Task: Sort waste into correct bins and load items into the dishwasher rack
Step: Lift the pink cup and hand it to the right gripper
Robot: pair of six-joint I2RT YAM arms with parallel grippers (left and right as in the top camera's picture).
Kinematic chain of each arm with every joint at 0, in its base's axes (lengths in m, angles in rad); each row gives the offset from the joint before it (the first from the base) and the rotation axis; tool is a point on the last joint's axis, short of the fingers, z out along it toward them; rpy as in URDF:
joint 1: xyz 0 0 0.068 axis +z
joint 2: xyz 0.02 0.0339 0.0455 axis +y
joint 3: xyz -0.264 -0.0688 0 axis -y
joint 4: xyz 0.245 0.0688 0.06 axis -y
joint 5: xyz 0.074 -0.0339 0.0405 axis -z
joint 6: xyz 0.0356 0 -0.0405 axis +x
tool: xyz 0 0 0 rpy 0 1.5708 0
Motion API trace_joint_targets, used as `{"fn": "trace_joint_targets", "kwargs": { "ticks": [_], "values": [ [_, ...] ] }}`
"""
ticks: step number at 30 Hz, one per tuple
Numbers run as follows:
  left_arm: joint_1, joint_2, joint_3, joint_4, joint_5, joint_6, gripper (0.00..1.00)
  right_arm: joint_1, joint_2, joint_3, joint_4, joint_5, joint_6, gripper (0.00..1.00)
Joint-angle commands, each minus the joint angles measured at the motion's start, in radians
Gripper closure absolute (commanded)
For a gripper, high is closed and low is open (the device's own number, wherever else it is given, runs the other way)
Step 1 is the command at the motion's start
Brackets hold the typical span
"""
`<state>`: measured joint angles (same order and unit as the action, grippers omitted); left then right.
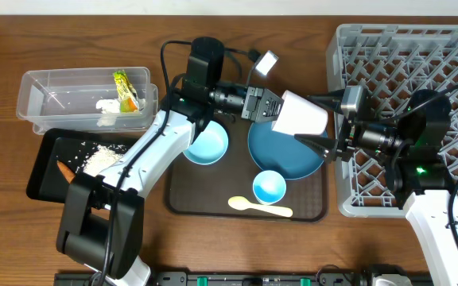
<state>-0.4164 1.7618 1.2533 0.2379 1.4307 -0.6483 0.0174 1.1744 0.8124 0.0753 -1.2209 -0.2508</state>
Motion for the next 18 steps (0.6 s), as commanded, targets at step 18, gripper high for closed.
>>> {"fn": "trace_joint_targets", "kwargs": {
  "ticks": [18],
  "values": [
    [-0.031,-0.004,0.006,0.124,0.021,-0.135,0.94,0.010,0.004,0.020,0.042,-0.041,-0.012,0.21]
  ]
}}
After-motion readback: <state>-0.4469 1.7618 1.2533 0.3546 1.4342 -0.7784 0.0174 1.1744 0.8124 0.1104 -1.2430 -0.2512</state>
